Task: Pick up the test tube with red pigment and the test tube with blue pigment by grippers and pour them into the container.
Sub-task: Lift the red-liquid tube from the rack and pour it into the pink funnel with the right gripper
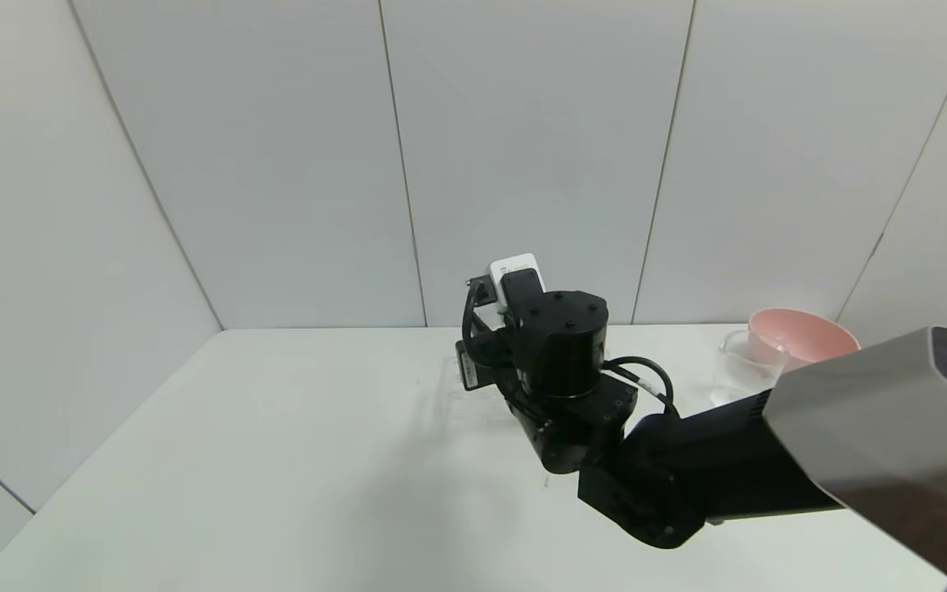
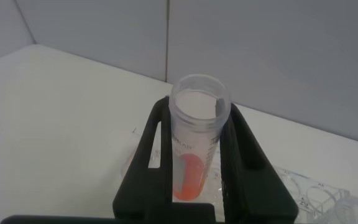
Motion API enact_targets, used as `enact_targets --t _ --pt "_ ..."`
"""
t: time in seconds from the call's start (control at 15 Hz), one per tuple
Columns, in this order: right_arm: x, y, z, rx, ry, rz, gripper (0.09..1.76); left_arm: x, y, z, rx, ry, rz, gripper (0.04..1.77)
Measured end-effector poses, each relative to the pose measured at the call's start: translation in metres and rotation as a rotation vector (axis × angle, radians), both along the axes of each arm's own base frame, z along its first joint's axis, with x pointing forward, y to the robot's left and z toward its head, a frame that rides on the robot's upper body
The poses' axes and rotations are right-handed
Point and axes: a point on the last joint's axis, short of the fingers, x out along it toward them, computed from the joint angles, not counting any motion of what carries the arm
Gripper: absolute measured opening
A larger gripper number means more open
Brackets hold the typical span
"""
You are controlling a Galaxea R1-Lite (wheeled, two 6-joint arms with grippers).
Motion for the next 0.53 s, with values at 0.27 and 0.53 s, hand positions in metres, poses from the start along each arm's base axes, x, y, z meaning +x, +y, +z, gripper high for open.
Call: enact_targets --t 0.27,0.53 --pt "-0.04 -0.043 0.01 -0.049 0.061 0.14 0.5 0.0 0.0 0.0 0.0 0.0 0.0 1.76" --pt "-0.081 -0.114 0.028 -0.052 0.095 0.24 0.5 0.0 0.0 0.0 0.0 0.0 0.0 1.76"
